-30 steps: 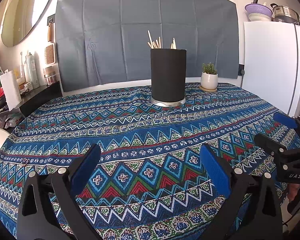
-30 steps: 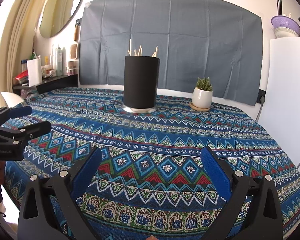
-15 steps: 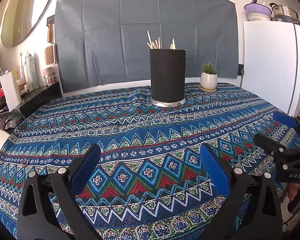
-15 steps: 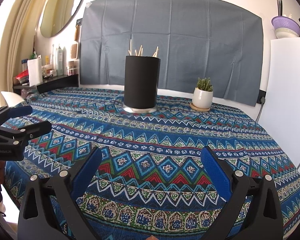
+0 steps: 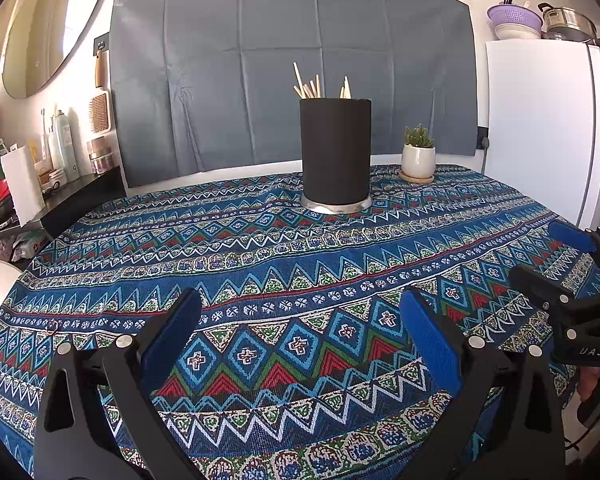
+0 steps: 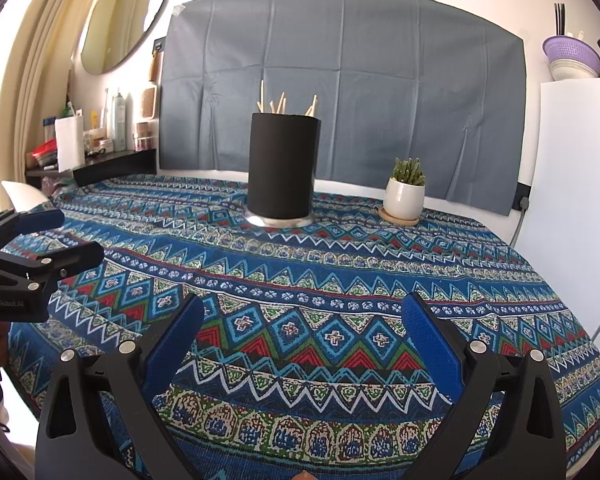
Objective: Organize utensils
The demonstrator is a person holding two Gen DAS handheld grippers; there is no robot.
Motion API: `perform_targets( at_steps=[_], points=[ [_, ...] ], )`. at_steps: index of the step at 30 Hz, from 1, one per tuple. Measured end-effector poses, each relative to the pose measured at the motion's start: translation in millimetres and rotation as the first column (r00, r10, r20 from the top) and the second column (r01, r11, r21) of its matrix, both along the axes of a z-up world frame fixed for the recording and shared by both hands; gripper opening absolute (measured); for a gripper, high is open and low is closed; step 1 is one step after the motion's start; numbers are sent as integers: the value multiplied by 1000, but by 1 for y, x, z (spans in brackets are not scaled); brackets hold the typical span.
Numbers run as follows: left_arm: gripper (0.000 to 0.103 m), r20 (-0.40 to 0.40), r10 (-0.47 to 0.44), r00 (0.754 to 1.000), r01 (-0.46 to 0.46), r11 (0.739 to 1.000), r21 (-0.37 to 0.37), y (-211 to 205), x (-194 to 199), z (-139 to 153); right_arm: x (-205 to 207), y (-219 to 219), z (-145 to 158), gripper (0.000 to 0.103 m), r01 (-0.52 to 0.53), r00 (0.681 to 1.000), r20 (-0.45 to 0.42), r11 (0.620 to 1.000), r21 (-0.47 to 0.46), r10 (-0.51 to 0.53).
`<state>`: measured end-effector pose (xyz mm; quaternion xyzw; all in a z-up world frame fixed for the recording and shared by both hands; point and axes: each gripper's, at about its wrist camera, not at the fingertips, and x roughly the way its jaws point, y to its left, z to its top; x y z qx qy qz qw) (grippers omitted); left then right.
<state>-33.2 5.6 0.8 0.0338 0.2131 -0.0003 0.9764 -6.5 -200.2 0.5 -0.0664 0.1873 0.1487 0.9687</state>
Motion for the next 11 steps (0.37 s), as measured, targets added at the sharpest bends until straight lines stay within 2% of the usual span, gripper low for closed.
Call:
perform_targets(
  at_steps=[11],
  points=[
    [97, -2, 9, 1000, -9, 1000, -7, 1, 0, 1, -1, 0, 1, 95, 1, 1000, 1, 1000, -1, -1]
  ],
)
